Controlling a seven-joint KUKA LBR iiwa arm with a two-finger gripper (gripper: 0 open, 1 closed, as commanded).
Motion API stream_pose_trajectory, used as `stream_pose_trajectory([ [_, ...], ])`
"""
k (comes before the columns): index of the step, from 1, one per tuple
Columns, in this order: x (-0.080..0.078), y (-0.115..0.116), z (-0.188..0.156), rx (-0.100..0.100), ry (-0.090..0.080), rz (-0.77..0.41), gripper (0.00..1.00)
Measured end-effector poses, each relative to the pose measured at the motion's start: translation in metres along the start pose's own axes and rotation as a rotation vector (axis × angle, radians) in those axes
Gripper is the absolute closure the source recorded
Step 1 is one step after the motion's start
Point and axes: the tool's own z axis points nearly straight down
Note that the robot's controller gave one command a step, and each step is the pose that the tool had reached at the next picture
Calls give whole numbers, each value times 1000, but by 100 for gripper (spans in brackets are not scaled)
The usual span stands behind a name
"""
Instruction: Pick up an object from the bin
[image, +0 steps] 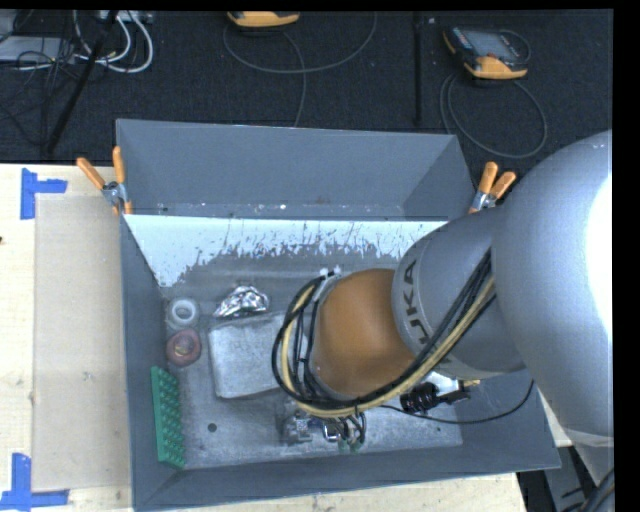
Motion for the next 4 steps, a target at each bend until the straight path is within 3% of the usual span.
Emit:
stream_pose_trajectory([
  [1, -2, 0, -2, -2, -8, 4, 0],
  [2, -6, -53, 6, -2, -17, -22, 0],
  [3, -17, -41, 10, 1, -4, 44, 0],
  [4, -18, -40, 8, -2, -6, 45, 100],
])
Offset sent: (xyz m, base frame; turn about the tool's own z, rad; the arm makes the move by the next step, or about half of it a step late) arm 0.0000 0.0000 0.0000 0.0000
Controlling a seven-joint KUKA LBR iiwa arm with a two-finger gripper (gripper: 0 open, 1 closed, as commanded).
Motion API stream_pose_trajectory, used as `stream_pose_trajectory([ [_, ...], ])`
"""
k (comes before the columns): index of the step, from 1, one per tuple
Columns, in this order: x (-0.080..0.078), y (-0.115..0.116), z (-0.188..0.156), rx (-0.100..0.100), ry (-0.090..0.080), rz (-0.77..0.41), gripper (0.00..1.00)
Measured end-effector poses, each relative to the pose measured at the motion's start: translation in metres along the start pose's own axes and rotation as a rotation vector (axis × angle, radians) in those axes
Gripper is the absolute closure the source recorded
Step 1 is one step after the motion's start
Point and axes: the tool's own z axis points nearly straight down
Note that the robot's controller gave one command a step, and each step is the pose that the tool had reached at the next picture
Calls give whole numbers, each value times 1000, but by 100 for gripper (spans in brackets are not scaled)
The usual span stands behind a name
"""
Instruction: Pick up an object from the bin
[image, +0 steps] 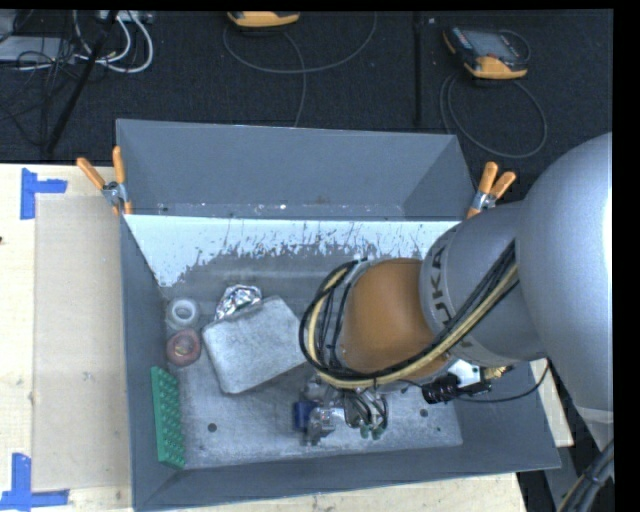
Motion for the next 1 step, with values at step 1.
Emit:
stream_pose_trajectory([
  [1, 0, 11, -139, -2, -7, -22, 100],
])
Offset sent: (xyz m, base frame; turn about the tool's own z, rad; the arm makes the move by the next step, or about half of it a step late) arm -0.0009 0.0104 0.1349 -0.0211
